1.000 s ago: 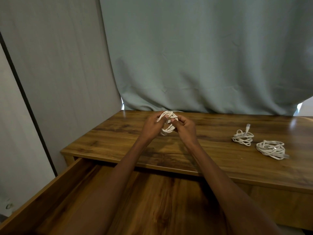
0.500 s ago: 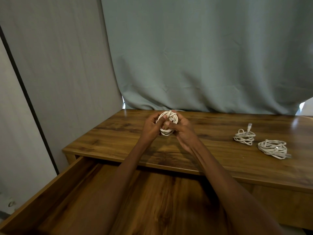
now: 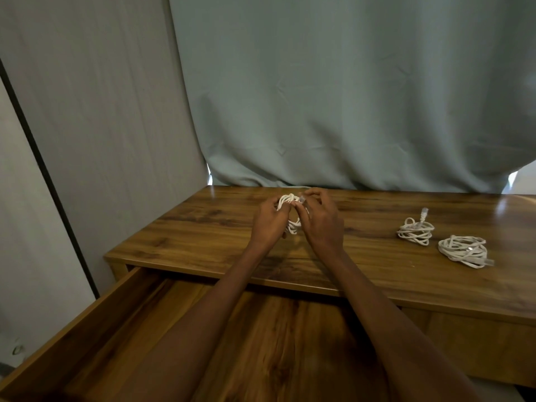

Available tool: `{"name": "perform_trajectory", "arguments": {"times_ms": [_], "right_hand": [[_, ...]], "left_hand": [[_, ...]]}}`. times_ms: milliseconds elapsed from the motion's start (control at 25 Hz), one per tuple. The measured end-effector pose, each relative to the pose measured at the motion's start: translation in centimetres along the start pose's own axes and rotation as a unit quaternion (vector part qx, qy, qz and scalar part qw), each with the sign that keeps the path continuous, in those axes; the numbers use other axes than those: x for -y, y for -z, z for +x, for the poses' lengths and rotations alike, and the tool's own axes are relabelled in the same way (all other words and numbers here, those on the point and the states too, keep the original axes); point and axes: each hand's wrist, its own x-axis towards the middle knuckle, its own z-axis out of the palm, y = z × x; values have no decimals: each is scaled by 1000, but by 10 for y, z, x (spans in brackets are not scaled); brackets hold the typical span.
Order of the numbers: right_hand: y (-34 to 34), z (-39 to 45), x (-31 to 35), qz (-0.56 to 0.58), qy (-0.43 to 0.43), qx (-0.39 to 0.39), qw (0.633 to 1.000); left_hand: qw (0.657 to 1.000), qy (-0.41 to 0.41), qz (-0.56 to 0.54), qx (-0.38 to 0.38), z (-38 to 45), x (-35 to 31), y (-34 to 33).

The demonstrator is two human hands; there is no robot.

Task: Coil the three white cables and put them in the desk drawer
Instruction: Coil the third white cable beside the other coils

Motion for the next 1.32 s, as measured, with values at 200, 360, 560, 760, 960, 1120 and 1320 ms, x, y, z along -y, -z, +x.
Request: {"name": "perform_trajectory", "arguments": {"times_ms": [200, 360, 560, 760, 960, 1120, 1320], "right_hand": [[5, 5, 3, 43, -84, -2, 996], [12, 18, 9, 337, -313, -7, 888], [19, 25, 1, 589, -494, 96, 633], [18, 18, -8, 551, -471, 121, 678], [9, 4, 3, 388, -419, 99, 815], [10, 6, -8, 279, -395, 106, 869], [18, 9, -11, 376, -496, 189, 760]], "left_hand": [[1000, -7, 6, 22, 10, 1, -4], [993, -71, -59, 78, 9, 13, 3], [982, -149, -35, 106, 10, 27, 9], [986, -130, 1, 104, 11, 40, 6], [990, -117, 26, 71, 3, 34, -7], [978, -146, 87, 118, -4, 34, -2], [969, -171, 109, 140, -16, 37, 0]]}}
